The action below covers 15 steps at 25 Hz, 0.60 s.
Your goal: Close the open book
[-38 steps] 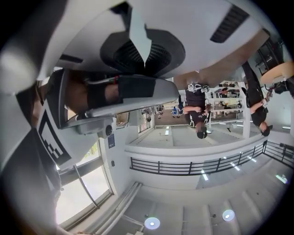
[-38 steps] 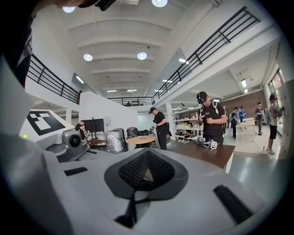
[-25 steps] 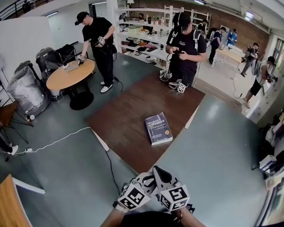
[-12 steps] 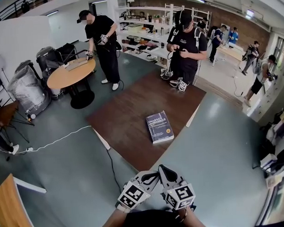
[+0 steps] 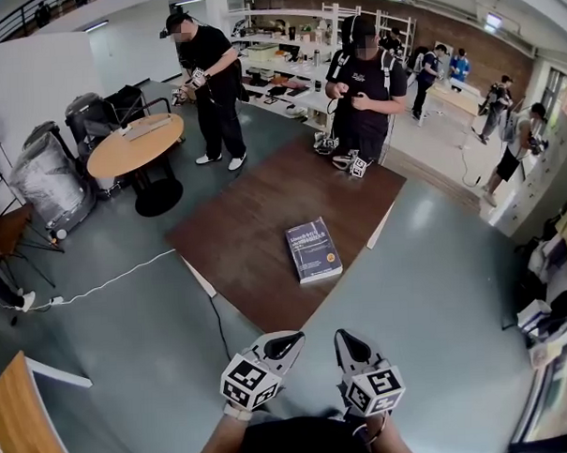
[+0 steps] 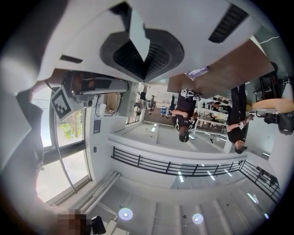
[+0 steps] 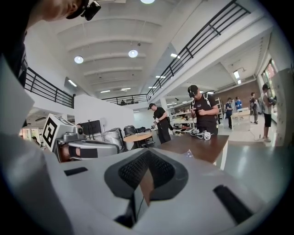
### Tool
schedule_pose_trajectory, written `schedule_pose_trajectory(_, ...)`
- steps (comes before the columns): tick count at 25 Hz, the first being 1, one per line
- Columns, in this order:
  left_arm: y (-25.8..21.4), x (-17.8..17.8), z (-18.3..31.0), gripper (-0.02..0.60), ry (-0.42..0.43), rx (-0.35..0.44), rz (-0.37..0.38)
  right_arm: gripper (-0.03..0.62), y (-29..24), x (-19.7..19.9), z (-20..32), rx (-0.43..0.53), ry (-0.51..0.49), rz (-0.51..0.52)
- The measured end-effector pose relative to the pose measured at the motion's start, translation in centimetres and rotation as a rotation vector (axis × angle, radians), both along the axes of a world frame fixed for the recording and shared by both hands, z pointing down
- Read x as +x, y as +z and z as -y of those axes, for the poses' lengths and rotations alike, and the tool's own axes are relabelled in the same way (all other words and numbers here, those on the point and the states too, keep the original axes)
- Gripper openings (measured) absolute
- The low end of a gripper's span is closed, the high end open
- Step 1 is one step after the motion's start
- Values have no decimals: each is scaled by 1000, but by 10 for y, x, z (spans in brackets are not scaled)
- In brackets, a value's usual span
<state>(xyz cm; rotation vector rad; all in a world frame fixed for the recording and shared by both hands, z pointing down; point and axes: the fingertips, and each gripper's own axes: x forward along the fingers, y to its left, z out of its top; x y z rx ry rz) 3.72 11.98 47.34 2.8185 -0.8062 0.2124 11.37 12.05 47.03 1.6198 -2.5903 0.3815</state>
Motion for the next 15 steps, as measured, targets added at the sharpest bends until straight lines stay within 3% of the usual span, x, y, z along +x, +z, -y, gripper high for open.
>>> schedule_pose_trajectory(15,7,-9,-8,3,4,-13,19,-14,29,-4,-14,-64,-23,-26)
